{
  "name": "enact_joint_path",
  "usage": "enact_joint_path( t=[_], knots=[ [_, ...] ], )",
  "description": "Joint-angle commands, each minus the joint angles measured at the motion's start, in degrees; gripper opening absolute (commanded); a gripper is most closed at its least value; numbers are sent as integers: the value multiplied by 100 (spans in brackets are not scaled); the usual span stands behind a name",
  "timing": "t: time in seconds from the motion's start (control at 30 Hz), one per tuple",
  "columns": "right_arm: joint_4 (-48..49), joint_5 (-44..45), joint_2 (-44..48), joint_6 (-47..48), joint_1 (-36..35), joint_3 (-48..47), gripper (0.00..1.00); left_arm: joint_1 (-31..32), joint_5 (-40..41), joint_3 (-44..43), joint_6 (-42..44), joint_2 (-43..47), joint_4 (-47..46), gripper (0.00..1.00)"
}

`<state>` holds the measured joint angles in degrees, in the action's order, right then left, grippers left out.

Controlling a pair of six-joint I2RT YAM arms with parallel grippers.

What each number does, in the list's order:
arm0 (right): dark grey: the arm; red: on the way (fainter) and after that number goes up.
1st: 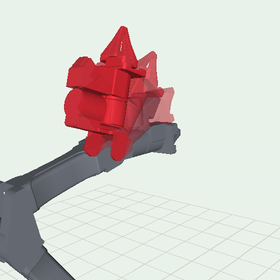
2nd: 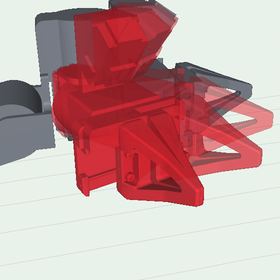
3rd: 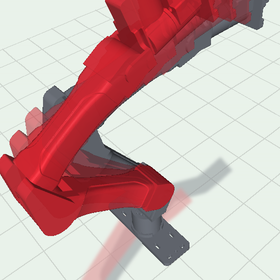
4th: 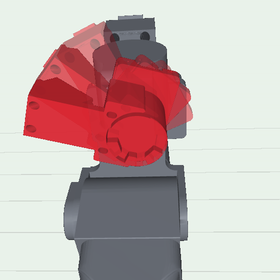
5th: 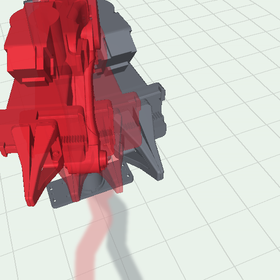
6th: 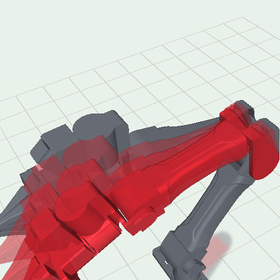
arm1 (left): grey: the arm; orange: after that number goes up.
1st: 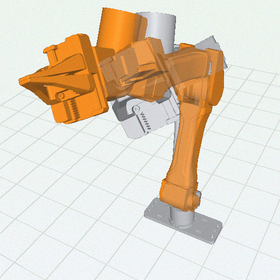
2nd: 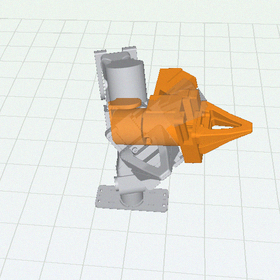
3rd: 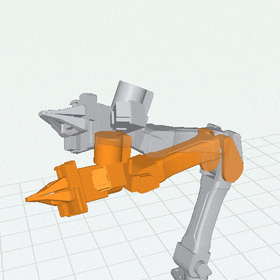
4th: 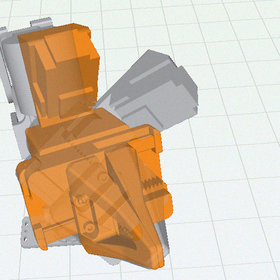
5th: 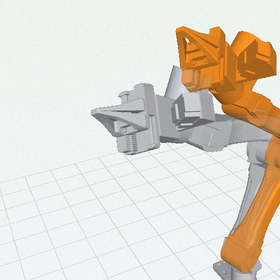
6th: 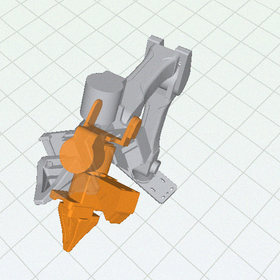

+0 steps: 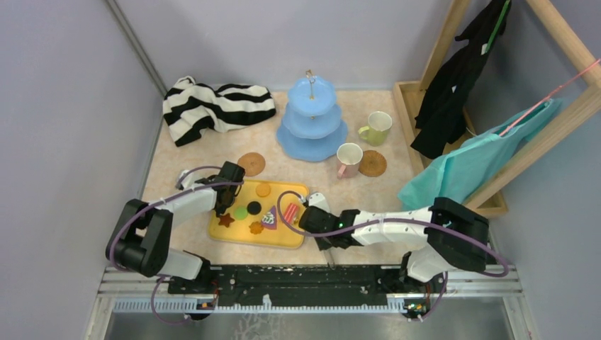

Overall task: Serve the afternoon tea
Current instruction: Pick up the clamp from the center of the board.

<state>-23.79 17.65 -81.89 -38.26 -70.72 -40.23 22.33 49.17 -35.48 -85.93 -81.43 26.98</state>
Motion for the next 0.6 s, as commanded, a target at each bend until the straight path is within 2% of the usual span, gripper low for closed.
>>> enact_joint_path(
  t=[0.0,0.23,0.57],
  knots=[
    [914,-444,-219,630,317,-455,0,30,-260,-69,-243,-78,96,39],
    [996,-722,-691,1122,705,-1022,0,35,-206,-50,-438,75,283,39],
    [956,-924,-1592,1611,912,-1900,0,32,-71,-14,-816,290,703,40]
  ],
)
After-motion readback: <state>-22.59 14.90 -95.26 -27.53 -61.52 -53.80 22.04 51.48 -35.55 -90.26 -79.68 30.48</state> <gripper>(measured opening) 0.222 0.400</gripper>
